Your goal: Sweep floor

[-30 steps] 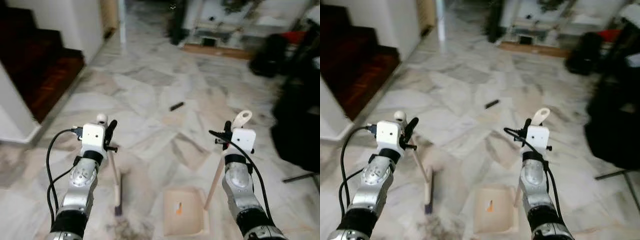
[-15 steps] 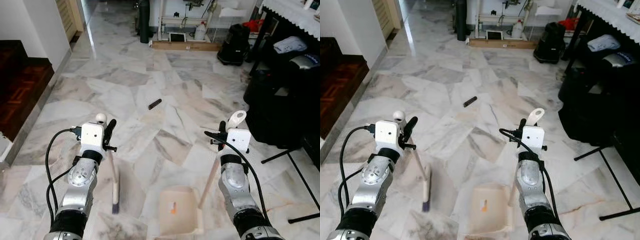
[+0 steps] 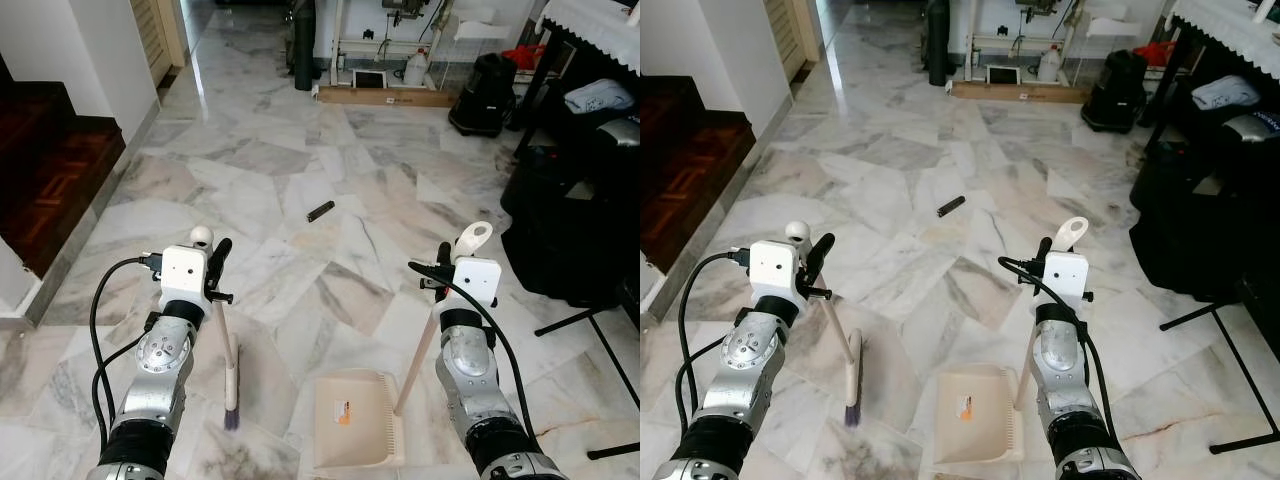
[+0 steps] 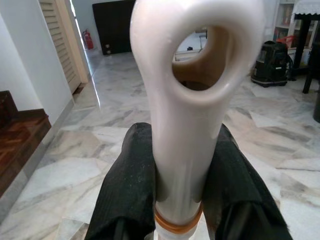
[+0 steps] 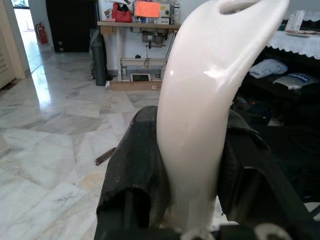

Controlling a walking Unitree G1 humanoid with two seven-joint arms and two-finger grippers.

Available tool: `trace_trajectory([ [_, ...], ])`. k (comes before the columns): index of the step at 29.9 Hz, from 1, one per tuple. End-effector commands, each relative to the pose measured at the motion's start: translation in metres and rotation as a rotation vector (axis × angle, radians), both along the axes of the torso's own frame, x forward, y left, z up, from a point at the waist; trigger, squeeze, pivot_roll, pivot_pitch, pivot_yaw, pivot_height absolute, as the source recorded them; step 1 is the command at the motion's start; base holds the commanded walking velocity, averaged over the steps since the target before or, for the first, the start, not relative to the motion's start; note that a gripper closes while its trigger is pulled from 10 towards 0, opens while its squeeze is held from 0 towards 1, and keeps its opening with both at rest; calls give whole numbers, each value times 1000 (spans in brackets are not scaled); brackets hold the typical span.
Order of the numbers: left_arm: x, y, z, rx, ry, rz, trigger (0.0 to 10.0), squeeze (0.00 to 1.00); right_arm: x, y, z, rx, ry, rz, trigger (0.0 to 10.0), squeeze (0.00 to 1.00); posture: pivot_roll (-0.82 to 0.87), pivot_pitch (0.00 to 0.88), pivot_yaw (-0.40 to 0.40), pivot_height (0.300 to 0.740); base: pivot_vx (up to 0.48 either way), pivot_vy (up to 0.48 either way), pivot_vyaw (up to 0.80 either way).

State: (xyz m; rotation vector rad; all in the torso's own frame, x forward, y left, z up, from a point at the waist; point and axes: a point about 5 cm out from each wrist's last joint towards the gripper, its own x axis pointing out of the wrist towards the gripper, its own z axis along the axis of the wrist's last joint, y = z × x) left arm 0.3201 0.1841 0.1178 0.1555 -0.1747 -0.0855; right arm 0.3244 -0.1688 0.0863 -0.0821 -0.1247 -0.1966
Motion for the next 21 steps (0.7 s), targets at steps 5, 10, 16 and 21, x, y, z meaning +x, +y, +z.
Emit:
trace_trajectory([
  [5,3,-3,9,13,-35,-10,10000,0,5,-2,13,-2,-54,-1,10000,0,-58,60,-34,740,0,0,0],
  [10,3,-3,9,13,-35,-10,10000,0,5,-2,13,-2,-54,-1,10000,0,-58,60,-34,740,0,0,0],
  [16,3,-1,12,15,-58,9,10000,0,5,6,11,8,-44,44,10000,0,-56,58,-40,740,400,0,0],
  [21,3,-2,12,13,-58,4,10000,0,5,7,12,15,-47,50,10000,0,-58,42,-38,740,480,0,-437],
])
